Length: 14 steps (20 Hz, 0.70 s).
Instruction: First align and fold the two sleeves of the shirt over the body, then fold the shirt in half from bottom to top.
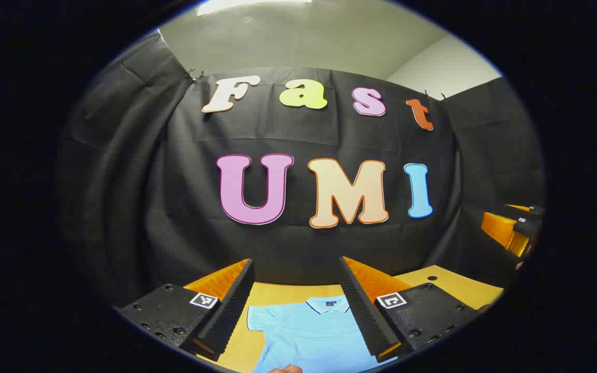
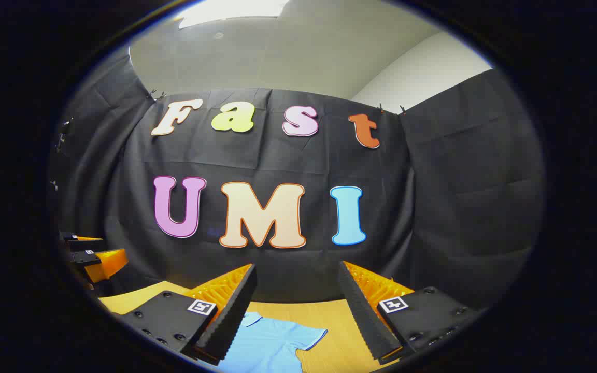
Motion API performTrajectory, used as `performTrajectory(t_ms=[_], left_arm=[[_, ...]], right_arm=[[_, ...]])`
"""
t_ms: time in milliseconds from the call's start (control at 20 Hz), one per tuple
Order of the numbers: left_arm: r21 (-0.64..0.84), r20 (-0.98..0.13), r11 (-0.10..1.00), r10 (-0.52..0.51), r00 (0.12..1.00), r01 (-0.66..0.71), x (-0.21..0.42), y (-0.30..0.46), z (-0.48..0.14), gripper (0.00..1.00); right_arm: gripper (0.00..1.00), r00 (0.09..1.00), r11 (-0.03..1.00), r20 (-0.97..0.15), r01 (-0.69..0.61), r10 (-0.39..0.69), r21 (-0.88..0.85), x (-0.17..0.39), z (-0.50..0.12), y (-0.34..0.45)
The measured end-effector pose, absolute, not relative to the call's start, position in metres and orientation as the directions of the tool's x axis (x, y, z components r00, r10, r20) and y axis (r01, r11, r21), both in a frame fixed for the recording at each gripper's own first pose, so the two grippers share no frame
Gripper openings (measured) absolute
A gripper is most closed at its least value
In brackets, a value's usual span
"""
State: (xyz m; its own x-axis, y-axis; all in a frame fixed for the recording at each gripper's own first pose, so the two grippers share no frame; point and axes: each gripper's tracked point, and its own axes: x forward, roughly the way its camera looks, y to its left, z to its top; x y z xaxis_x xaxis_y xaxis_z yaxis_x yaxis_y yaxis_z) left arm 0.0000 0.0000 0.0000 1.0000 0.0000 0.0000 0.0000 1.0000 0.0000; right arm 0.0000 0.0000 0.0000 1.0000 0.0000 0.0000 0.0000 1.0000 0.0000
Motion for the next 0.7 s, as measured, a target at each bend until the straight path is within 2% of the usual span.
performTrajectory(t_ms=[700], left_arm=[[0.015, 0.004, 1.000, 0.004, 1.000, -0.004, 0.007, 0.006, 0.000, 0.95]], right_arm=[[0.98, 0.998, 1.000, -0.062, -0.005, 0.005, -0.006, 0.018, -0.022, 0.007]])
